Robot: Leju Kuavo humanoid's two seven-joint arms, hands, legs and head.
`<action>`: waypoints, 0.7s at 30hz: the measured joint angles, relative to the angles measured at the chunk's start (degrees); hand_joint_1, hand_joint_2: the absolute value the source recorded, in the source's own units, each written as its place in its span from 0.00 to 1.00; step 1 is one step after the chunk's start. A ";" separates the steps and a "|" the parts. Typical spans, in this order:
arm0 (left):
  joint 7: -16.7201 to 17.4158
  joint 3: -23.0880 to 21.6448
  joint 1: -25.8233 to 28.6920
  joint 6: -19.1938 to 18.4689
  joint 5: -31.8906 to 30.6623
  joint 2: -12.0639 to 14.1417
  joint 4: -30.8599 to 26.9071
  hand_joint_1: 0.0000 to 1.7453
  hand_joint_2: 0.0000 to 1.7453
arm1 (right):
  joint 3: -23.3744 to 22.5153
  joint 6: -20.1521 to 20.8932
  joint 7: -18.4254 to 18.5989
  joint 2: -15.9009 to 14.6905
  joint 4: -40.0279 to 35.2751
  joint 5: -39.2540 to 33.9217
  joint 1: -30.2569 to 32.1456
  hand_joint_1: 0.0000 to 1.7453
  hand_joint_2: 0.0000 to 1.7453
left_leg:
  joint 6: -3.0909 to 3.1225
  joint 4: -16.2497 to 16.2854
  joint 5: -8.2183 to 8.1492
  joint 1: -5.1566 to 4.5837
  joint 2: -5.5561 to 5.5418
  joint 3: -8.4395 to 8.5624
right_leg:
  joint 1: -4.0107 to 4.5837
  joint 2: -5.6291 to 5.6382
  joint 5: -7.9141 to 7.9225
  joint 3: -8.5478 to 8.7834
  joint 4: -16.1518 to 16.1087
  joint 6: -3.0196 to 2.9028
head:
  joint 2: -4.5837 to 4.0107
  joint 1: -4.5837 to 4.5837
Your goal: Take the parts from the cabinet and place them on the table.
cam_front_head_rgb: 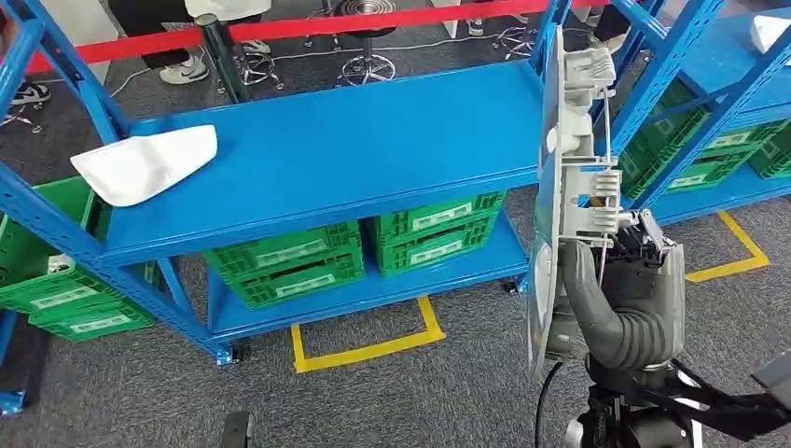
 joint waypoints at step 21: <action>-0.17 0.02 -0.92 3.15 -1.81 0.09 0.11 0.00 1.00 | 1.92 1.77 0.44 0.11 -0.07 0.24 -1.95 1.00 1.00 | 1.24 -14.43 5.31 -0.18 0.44 3.62 | -0.58 1.23 -3.46 4.37 1.60 2.27 | 0.00 1.40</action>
